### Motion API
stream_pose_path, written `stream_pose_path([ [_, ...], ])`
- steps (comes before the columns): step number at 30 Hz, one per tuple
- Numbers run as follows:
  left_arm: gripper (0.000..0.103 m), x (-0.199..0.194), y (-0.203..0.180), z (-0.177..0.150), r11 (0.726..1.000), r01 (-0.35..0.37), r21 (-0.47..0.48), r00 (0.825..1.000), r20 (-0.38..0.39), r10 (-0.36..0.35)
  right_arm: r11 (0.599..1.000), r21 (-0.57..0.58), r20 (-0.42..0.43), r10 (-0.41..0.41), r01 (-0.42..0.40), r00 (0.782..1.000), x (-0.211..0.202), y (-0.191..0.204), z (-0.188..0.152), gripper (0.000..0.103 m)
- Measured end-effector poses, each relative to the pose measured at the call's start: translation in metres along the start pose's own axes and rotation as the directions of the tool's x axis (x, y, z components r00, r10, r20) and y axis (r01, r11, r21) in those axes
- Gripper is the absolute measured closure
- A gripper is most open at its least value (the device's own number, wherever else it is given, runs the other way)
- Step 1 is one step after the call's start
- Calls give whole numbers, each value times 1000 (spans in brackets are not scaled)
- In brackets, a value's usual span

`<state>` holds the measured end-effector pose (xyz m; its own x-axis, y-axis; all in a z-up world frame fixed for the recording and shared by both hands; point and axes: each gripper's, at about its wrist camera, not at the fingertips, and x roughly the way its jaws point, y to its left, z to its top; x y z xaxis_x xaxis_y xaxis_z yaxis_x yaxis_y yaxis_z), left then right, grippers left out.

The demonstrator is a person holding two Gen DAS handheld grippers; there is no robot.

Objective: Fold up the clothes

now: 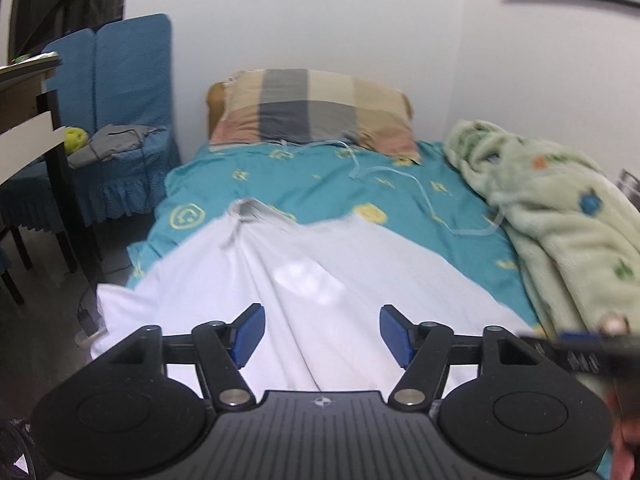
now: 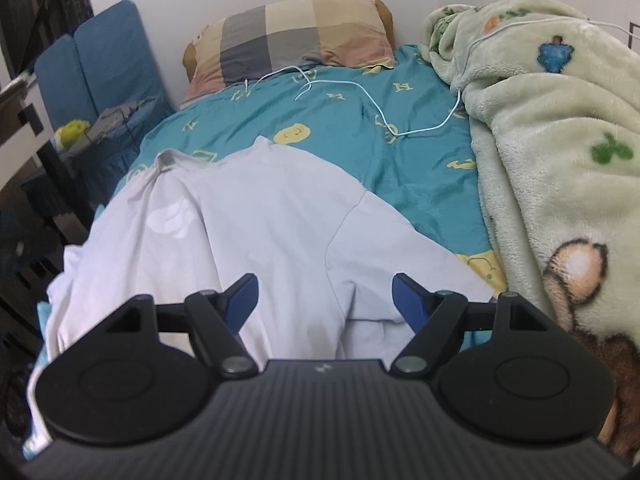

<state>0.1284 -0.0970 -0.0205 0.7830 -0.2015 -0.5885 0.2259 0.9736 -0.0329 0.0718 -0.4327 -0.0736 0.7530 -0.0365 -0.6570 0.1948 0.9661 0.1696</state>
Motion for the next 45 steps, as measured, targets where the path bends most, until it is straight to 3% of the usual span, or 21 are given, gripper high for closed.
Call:
stream_pose_path([
  [7, 27, -2, 0, -46, 1000, 18, 10, 1000, 1, -18, 1000, -11, -35, 5, -5, 999, 9, -13, 13, 28],
  [11, 27, 13, 15, -54, 997, 33, -74, 999, -40, -36, 1000, -2, -51, 28, -28, 998, 16, -23, 27, 28],
  [19, 27, 11, 37, -43, 986, 63, -153, 998, 31, -59, 994, -108, -134, 8, -22, 991, 59, -49, 61, 34],
  [26, 27, 25, 53, -39, 970, 81, -228, 997, 30, -76, 983, -158, -214, -127, 94, 968, 107, -79, 61, 35],
  [32, 27, 32, 54, -40, 964, 82, -253, 997, 27, -78, 990, -128, -265, -95, 63, 960, 122, -86, 54, 36],
  [35, 27, 34, 51, -42, 966, 76, -247, 997, 18, -74, 987, -150, -313, -101, 56, 944, 132, -81, 45, 44],
  [39, 27, 33, 50, -44, 967, 60, -248, 998, 7, -60, 998, -49, -332, -47, 32, 942, 131, -84, 45, 94],
  [45, 27, 29, 49, -46, 966, 20, -259, 1000, -7, -22, 997, -14, -181, -72, 71, 981, 104, -79, 72, 96],
])
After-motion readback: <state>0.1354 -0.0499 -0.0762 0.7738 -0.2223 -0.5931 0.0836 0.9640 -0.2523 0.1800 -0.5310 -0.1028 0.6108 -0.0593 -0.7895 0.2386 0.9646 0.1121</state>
